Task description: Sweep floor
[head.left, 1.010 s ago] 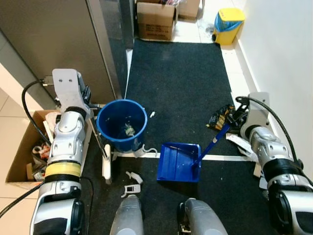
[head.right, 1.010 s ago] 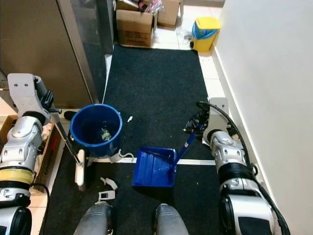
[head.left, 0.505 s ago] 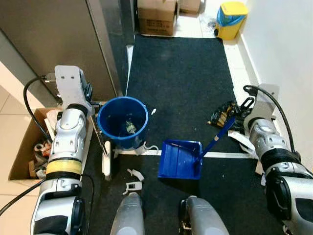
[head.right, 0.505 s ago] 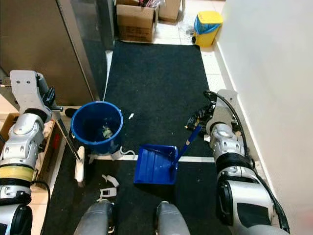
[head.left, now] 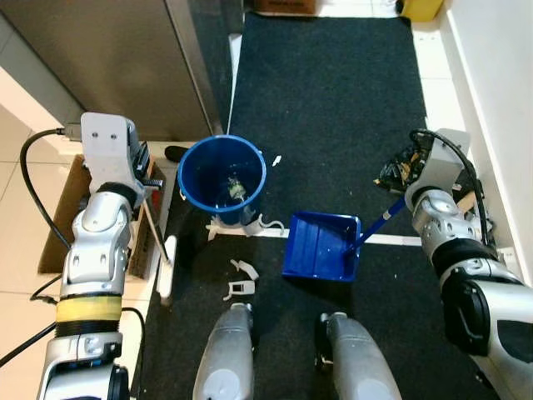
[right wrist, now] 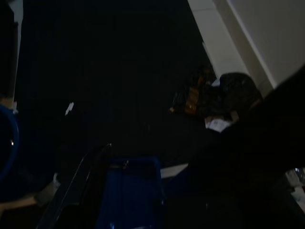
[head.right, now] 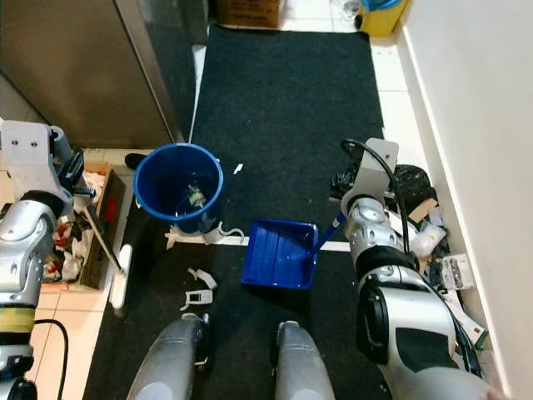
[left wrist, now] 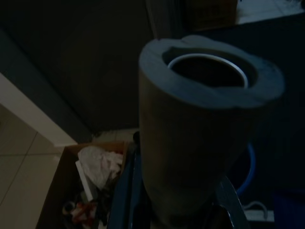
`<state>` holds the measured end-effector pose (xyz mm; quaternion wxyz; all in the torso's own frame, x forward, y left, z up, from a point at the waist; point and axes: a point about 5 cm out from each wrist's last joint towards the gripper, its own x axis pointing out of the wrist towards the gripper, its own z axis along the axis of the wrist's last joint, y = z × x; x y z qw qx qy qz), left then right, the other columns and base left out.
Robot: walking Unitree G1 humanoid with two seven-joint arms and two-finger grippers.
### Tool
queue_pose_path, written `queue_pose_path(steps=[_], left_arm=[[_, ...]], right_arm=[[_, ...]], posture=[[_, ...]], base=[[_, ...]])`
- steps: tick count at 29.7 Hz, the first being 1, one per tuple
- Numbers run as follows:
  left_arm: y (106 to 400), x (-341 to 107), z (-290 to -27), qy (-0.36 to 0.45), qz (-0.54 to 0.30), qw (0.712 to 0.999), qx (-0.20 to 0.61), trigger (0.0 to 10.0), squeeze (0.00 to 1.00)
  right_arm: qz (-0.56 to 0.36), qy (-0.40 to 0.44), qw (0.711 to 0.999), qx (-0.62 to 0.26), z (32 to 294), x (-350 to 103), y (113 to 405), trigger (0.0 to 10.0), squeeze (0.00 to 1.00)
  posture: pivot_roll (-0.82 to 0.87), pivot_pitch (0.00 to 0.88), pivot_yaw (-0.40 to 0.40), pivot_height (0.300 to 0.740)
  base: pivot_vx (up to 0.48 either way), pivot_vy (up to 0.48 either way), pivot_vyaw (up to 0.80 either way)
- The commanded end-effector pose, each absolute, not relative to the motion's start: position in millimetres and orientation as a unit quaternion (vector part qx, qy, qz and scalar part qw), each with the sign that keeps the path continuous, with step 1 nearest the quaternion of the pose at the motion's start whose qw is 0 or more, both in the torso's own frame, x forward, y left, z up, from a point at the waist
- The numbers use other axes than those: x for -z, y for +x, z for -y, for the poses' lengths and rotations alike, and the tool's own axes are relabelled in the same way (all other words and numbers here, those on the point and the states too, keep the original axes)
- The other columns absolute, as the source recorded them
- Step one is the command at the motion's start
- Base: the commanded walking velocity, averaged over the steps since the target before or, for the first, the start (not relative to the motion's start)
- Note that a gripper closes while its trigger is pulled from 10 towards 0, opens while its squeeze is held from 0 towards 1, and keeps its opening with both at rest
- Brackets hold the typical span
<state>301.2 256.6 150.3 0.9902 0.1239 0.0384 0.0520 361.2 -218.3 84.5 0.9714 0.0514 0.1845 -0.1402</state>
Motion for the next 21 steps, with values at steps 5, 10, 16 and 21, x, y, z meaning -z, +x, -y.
queue_pose_path(steps=[5, 10, 16, 21], left_arm=[[291, -159, -264, 0.141, -0.036, 0.987, -0.06, 10.0, 0.0], [289, -160, -264, 0.141, -0.04, 0.987, -0.059, 10.0, 0.0], [290, -160, -262, 0.141, -0.043, 0.987, -0.058, 10.0, 0.0], [290, -160, -260, 0.147, -0.046, 0.987, -0.056, 10.0, 0.0]], right_arm=[[-0.181, 0.054, 0.971, 0.148, 221, -86, 362, 10.0, 0.0], [-0.182, 0.052, 0.969, 0.158, 224, -87, 363, 10.0, 0.0], [-0.183, 0.046, 0.968, 0.167, 227, -87, 362, 10.0, 0.0], [-0.174, 0.041, 0.968, 0.174, 234, -91, 363, 10.0, 0.0]], posture=[[0.26, 0.247, 0.022, 0.74], [0.26, 0.248, 0.023, 0.74], [0.25, 0.248, 0.021, 0.74], [0.25, 0.246, 0.02, 0.74]], base=[[0.0, 0.0, 0.0], [0.0, 0.0, 0.0], [0.0, 0.0, 0.0], [0.0, 0.0, 0.0]])
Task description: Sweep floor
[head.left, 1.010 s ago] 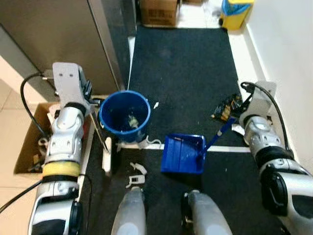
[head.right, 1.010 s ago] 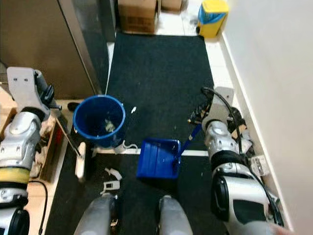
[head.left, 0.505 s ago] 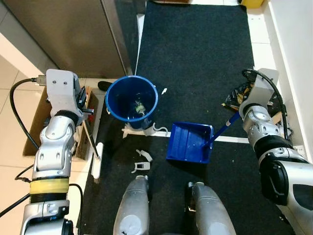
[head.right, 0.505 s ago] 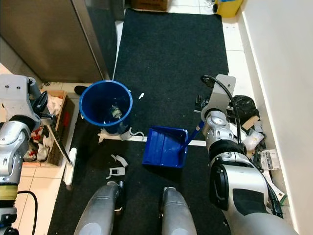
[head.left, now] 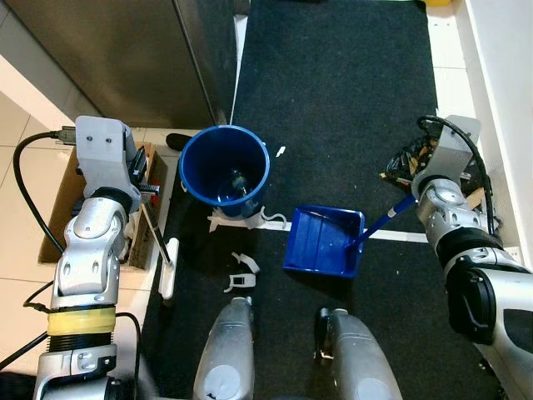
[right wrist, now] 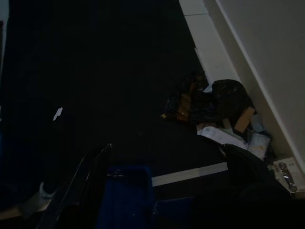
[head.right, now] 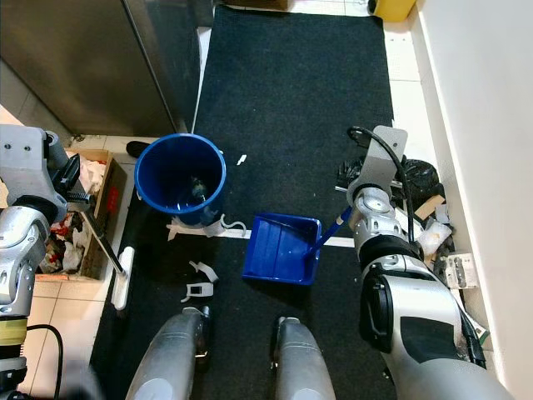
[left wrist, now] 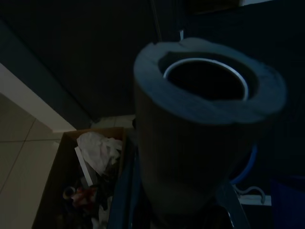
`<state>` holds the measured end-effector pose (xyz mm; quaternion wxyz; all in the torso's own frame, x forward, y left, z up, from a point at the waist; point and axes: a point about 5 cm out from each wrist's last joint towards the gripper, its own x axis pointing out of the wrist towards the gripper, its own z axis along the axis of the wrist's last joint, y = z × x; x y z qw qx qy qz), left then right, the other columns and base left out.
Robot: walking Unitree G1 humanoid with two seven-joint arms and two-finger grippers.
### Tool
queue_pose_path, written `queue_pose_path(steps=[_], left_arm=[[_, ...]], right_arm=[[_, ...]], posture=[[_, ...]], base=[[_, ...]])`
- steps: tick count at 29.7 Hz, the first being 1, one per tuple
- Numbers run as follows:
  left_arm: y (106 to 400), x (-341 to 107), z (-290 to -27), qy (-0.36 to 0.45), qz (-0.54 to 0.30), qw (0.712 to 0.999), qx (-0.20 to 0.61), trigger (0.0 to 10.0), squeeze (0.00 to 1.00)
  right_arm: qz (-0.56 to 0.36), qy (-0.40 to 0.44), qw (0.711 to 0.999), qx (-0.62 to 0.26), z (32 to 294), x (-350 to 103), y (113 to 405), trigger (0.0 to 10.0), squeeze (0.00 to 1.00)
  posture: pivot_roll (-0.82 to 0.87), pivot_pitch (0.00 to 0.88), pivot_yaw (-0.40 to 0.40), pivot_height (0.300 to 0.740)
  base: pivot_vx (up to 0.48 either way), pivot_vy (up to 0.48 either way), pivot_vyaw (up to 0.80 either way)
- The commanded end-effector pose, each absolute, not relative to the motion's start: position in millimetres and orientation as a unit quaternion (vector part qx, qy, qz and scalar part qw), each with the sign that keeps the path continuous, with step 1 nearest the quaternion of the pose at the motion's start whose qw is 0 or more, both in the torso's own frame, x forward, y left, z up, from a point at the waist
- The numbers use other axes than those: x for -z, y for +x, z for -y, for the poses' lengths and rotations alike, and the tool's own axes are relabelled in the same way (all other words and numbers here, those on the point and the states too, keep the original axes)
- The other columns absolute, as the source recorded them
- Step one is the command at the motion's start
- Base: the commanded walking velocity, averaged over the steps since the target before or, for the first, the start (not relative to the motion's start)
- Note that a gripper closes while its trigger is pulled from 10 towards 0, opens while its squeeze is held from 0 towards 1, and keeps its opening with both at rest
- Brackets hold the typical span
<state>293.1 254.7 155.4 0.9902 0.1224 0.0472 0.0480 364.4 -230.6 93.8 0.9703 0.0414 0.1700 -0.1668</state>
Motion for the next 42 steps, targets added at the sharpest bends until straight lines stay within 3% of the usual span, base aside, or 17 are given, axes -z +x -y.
queue_pose_path(steps=[1, 4, 6, 7, 8, 9, 10, 11, 12, 17, 20, 22, 23, 41, 42], left_arm=[[290, -160, -260, 0.148, -0.046, 0.986, -0.055, 10.0, 0.0], [291, -161, -259, 0.145, -0.046, 0.987, -0.055, 10.0, 0.0], [291, -161, -259, 0.145, -0.046, 0.987, -0.055, 10.0, 0.0], [292, -161, -259, 0.144, -0.046, 0.987, -0.056, 10.0, 0.0], [292, -161, -259, 0.144, -0.046, 0.987, -0.056, 10.0, 0.0], [292, -160, -258, 0.143, -0.045, 0.987, -0.056, 10.0, 0.0], [292, -160, -258, 0.142, -0.045, 0.987, -0.056, 10.0, 0.0], [292, -160, -257, 0.141, -0.045, 0.987, -0.056, 10.0, 0.0], [292, -160, -257, 0.141, -0.045, 0.987, -0.056, 10.0, 0.0], [292, -160, -257, 0.14, -0.044, 0.987, -0.057, 10.0, 0.0], [293, -160, -256, 0.138, -0.044, 0.988, -0.056, 10.0, 0.0], [293, -160, -256, 0.137, -0.044, 0.988, -0.056, 10.0, 0.0], [293, -160, -256, 0.137, -0.043, 0.988, -0.056, 10.0, 0.0], [303, -167, -251, 0.116, -0.007, 0.991, -0.061, 10.0, 0.0], [304, -169, -251, 0.111, 0.0, 0.992, -0.063, 10.0, 0.0]], right_arm=[[-0.173, 0.041, 0.968, 0.175, 234, -92, 363, 10.0, 0.0], [-0.172, 0.041, 0.968, 0.177, 236, -93, 363, 10.0, 0.0], [-0.172, 0.043, 0.968, 0.177, 235, -93, 363, 9.5, 0.0], [-0.172, 0.044, 0.968, 0.177, 235, -93, 363, 8.7, 0.0], [-0.172, 0.044, 0.968, 0.177, 235, -93, 363, 8.7, 0.0], [-0.171, 0.044, 0.968, 0.176, 235, -94, 364, 7.5, 0.0], [-0.17, 0.044, 0.969, 0.176, 235, -94, 364, 7.1, 0.0], [-0.17, 0.043, 0.969, 0.176, 235, -95, 364, 5.6, 0.0], [-0.169, 0.043, 0.969, 0.176, 236, -95, 364, 5.0, 0.0], [-0.166, 0.041, 0.969, 0.176, 236, -97, 365, 4.0, 0.0], [-0.164, 0.04, 0.97, 0.176, 238, -98, 365, 1.1, 0.0], [-0.164, 0.04, 0.97, 0.176, 238, -98, 365, 1.1, 0.0], [-0.164, 0.04, 0.97, 0.175, 238, -98, 365, 0.0, 0.0], [-0.142, 0.016, 0.98, 0.137, 228, -104, 370, 0.0, 0.0], [-0.142, 0.016, 0.981, 0.133, 226, -105, 370, 3.3, 0.0]], posture=[[0.25, 0.246, 0.02, 0.74], [0.25, 0.245, 0.019, 0.74], [0.25, 0.243, 0.017, 0.74], [0.24, 0.241, 0.015, 0.74], [0.24, 0.241, 0.015, 0.74], [0.24, 0.238, 0.014, 0.74], [0.24, 0.238, 0.013, 0.74], [0.24, 0.236, 0.012, 0.74], [0.24, 0.236, 0.012, 0.74], [0.24, 0.236, 0.012, 0.74], [0.23, 0.235, 0.009, 0.74], [0.23, 0.235, 0.009, 0.74], [0.23, 0.235, 0.009, 0.74], [0.19, 0.163, -0.015, 0.74], [0.17, 0.139, -0.025, 0.74]], base=[[0.0, 0.0, 0.0], [0.0, 0.0, 0.0], [0.0, 0.0, 0.0], [0.0, 0.0, 0.0], [0.0, 0.0, 0.0], [0.0, 0.0, 0.0], [0.0, 0.0, 0.0], [0.0, 0.0, 0.0], [0.0, 0.0, 0.0], [0.0, 0.0, 0.0], [0.0, 0.0, 0.0], [0.0, 0.0, 0.0], [0.0, 0.0, 0.0], [0.0, 0.0, 0.0], [0.0, 0.0, 0.0]])
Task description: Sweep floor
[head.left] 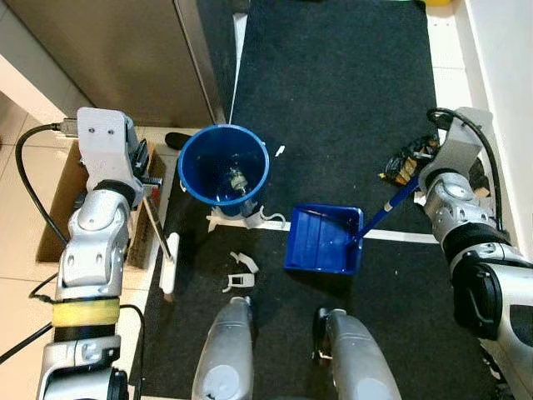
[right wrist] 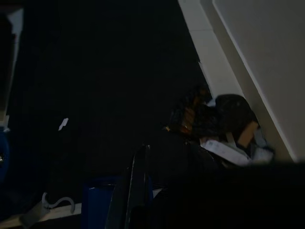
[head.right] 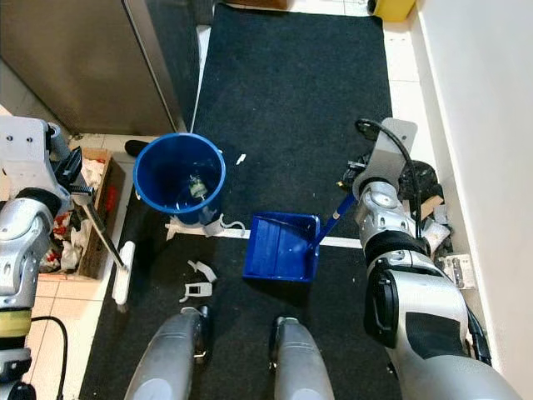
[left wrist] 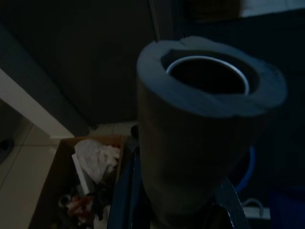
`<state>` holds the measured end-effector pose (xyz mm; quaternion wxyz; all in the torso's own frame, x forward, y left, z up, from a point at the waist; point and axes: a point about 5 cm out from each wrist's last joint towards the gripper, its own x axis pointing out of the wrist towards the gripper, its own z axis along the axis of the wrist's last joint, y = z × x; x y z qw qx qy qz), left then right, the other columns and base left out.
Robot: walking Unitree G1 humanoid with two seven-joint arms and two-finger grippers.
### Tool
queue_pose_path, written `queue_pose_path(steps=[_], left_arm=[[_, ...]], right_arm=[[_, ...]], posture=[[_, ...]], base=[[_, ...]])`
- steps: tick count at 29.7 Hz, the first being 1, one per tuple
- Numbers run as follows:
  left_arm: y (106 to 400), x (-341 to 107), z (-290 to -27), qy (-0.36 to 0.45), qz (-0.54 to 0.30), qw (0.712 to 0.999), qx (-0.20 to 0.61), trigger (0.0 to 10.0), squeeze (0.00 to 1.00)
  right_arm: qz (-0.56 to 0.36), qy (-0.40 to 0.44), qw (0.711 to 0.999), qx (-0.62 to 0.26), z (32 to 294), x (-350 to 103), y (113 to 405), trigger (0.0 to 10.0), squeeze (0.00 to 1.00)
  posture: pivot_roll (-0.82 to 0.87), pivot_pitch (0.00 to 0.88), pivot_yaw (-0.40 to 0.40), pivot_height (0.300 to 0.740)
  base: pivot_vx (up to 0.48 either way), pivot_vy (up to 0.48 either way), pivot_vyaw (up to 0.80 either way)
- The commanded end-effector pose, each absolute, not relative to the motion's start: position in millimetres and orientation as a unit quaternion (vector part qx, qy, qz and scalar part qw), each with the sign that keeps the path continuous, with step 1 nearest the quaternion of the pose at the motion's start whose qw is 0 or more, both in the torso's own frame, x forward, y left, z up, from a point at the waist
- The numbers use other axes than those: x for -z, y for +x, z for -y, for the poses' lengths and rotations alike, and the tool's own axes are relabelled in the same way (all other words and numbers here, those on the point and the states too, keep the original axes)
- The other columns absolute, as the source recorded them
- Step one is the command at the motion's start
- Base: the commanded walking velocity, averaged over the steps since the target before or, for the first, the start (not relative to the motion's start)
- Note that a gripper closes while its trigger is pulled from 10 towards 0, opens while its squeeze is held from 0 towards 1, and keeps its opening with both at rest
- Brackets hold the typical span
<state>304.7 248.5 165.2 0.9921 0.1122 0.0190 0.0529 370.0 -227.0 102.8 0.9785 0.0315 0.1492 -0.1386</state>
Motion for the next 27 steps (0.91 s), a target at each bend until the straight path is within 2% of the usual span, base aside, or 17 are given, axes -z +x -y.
queue_pose_path(steps=[1, 4, 12, 16, 21, 23, 27], left_arm=[[305, -171, -252, 0.108, 0.007, 0.992, -0.064, 10.0, 0.0], [304, -171, -255, 0.104, 0.014, 0.992, -0.064, 10.0, 0.0], [293, -134, -260, 0.097, -0.033, 0.994, -0.033, 10.0, 0.0], [289, -129, -257, 0.09, -0.036, 0.995, -0.021, 10.0, 0.0], [282, -118, -252, 0.12, -0.036, 0.992, -0.002, 10.0, 0.0], [283, -117, -252, 0.114, -0.035, 0.993, -0.003, 10.0, 0.0], [284, -118, -254, 0.111, -0.029, 0.993, -0.013, 10.0, 0.0]], right_arm=[[-0.142, 0.015, 0.981, 0.129, 225, -105, 371, 10.0, 0.0], [-0.141, 0.013, 0.983, 0.118, 217, -105, 372, 10.0, 0.0], [-0.146, 0.01, 0.984, 0.105, 197, -98, 371, 10.0, 0.0], [-0.153, 0.01, 0.983, 0.099, 193, -94, 369, 10.0, 0.0], [-0.17, 0.016, 0.983, 0.066, 176, -85, 366, 10.0, 0.0], [-0.18, 0.008, 0.983, 0.047, 165, -81, 365, 10.0, 0.0], [-0.18, 0.002, 0.983, 0.044, 161, -81, 365, 10.0, 0.0]], posture=[[0.17, 0.139, -0.025, 0.74], [0.15, 0.102, -0.034, 0.74], [0.12, 0.057, -0.044, 0.74], [0.11, 0.052, -0.045, 0.74], [0.11, 0.046, -0.053, 0.74], [0.11, 0.045, -0.054, 0.74], [0.11, 0.047, -0.057, 0.74]], base=[[0.0, 0.0, 0.0], [0.0, 0.0, 0.0], [0.0, 0.0, 0.0], [0.0, 0.0, 0.0], [0.0, 0.0, 0.0], [0.0, 0.0, 0.0], [0.0, 0.0, 0.0]])
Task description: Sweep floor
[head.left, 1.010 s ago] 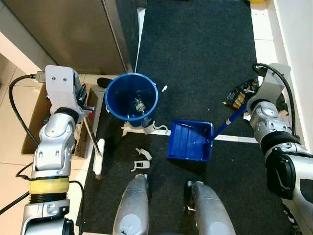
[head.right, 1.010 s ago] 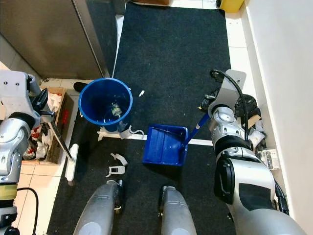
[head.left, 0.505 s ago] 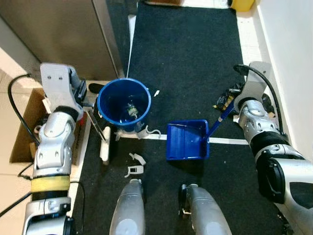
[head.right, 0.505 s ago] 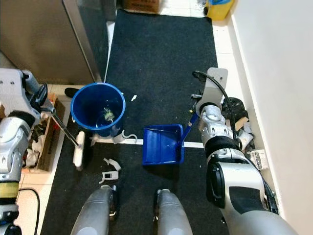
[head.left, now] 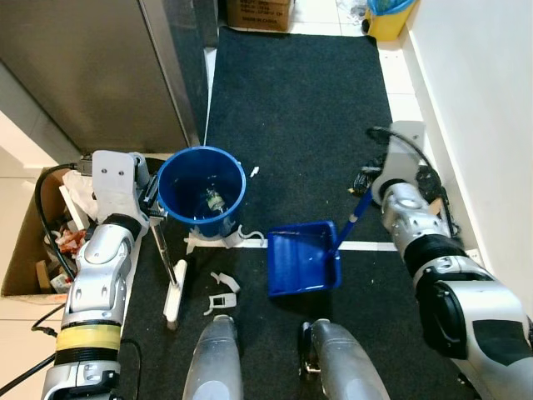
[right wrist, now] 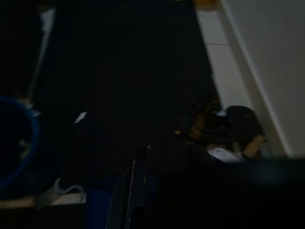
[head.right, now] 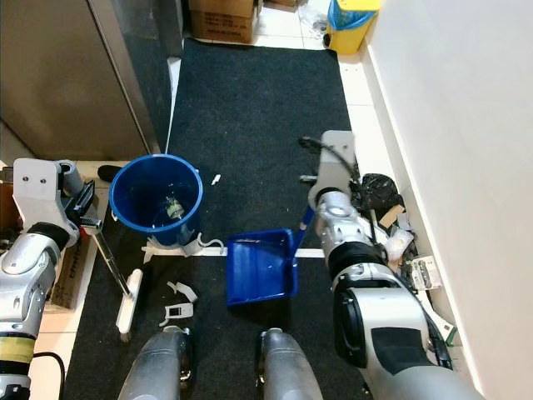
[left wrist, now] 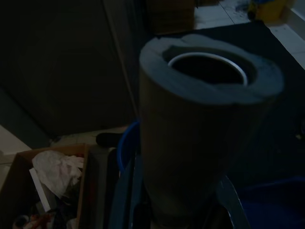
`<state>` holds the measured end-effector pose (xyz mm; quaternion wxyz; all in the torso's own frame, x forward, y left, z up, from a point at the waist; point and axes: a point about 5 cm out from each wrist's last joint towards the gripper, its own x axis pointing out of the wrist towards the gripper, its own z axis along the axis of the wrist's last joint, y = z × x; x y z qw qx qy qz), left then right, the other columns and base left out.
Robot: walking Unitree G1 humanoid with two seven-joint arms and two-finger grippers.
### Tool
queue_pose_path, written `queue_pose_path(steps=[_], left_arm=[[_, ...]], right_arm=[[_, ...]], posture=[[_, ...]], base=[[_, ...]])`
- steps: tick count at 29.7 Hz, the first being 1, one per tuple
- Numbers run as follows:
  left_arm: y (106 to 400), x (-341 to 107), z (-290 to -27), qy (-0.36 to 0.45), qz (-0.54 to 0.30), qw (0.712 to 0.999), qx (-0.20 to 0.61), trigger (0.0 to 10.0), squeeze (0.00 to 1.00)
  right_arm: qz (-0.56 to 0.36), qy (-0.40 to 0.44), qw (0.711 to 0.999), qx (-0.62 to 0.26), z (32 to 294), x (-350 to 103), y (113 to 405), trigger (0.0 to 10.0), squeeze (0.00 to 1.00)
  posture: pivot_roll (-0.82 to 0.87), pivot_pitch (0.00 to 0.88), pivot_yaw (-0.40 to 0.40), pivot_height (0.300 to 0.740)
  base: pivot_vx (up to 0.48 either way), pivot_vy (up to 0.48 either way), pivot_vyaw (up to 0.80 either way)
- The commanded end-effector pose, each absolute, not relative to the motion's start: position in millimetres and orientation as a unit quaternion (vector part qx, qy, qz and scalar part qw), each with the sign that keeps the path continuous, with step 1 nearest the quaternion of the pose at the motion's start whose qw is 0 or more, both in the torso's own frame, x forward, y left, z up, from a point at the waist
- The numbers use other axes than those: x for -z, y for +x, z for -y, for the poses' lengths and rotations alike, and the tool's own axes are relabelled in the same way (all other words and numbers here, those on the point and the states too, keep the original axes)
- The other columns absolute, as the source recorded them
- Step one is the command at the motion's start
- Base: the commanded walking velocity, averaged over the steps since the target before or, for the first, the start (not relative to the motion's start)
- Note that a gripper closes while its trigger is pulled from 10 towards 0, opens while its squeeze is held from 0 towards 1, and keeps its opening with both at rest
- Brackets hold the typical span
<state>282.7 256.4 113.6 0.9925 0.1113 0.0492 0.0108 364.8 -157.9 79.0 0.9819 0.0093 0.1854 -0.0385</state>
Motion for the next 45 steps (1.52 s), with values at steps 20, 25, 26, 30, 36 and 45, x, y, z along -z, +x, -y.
queue_pose_path(steps=[20, 25, 26, 30, 36, 45], left_arm=[[296, -79, -227, 0.095, -0.041, 0.994, -0.029, 10.0, 0.0], [302, -79, -211, 0.073, -0.032, 0.997, -0.021, 10.0, 0.0], [302, -79, -211, 0.073, -0.032, 0.997, -0.021, 10.0, 0.0], [312, -85, -203, 0.05, -0.018, 0.998, -0.018, 10.0, 0.0], [321, -91, -194, 0.034, -0.009, 0.999, -0.013, 10.0, 0.0], [326, -97, -187, 0.014, 0.003, 1.0, -0.006, 10.0, 0.0]], right_arm=[[-0.258, -0.007, 0.966, 0.017, 147, -53, 349, 10.0, 0.0], [-0.254, 0.026, 0.966, 0.034, 144, -52, 348, 10.0, 0.0], [-0.254, 0.026, 0.966, 0.034, 144, -52, 348, 10.0, 0.0], [-0.273, 0.076, 0.958, 0.04, 134, -49, 347, 10.0, 0.0], [-0.282, 0.106, 0.953, 0.041, 122, -49, 346, 10.0, 0.0], [-0.24, 0.056, 0.969, 0.004, 108, -51, 344, 10.0, 0.0]], posture=[[0.08, 0.062, -0.074, 0.74], [0.08, 0.064, -0.072, 0.74], [0.08, 0.064, -0.072, 0.74], [0.07, 0.063, -0.071, 0.74], [0.06, 0.063, -0.062, 0.74], [0.06, 0.063, -0.063, 0.74]], base=[[0.0, 0.0, 0.0], [0.0, 0.0, 0.0], [0.0, 0.0, 0.0], [0.0, 0.0, 0.0], [0.0, 0.0, 0.0], [0.0, 0.0, 0.0]])
